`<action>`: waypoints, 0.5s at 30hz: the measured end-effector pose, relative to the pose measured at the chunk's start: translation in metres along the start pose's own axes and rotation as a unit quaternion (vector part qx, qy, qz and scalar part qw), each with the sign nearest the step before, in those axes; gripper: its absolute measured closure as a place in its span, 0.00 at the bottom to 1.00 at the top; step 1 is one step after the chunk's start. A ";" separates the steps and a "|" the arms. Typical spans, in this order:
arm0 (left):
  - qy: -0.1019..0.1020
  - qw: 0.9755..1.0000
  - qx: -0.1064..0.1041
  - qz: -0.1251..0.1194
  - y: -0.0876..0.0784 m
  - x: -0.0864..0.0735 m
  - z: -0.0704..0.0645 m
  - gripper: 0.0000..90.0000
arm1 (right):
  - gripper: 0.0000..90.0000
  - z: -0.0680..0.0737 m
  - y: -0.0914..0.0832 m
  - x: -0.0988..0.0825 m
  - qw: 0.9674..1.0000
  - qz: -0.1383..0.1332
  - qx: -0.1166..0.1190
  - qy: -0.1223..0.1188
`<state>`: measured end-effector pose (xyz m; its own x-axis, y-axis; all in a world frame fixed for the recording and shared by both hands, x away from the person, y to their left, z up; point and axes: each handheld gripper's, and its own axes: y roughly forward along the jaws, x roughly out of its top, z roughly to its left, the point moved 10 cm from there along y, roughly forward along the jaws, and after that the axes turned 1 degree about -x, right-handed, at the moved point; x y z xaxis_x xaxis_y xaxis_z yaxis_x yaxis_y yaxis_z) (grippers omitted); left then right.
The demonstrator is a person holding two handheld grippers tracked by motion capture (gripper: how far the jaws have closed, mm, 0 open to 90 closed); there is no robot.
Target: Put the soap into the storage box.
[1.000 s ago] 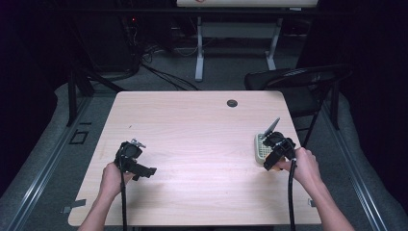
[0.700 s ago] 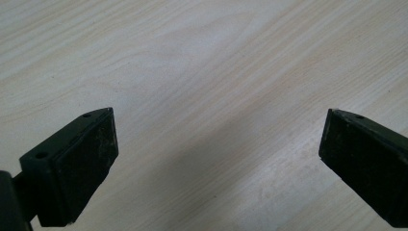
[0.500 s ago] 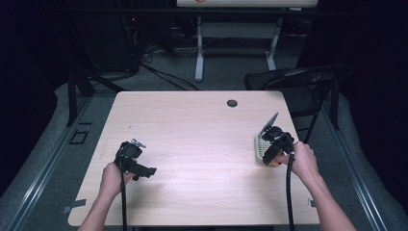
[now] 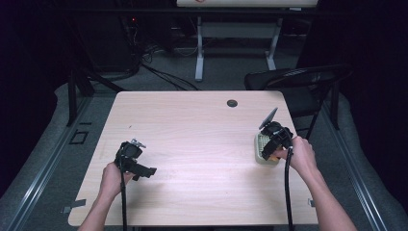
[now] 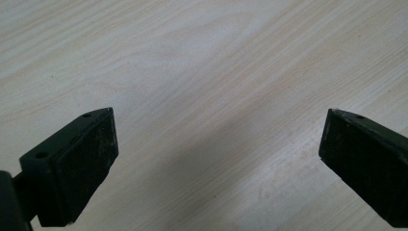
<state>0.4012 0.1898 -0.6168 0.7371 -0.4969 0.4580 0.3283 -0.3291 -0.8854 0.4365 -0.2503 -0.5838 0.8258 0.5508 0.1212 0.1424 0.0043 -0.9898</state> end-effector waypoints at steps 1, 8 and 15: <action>0.000 1.000 0.000 0.000 0.000 0.000 0.000 0.00 | 0.30 0.000 0.000 0.000 1.000 0.000 0.000 0.000; 0.000 1.000 -0.002 0.001 0.000 0.000 0.000 0.00 | 0.30 -0.002 0.002 0.004 1.000 0.009 -0.001 -0.005; 0.000 1.000 -0.002 0.001 0.000 0.000 0.000 0.00 | 0.30 -0.004 0.004 0.009 1.000 0.003 0.001 0.003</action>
<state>0.4011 0.1900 -0.6166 0.7371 -0.4979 0.4569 0.3253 -0.3311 -0.8857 0.4467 -0.2485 -0.5865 0.8302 0.5455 0.1152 0.1362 0.0020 -0.9907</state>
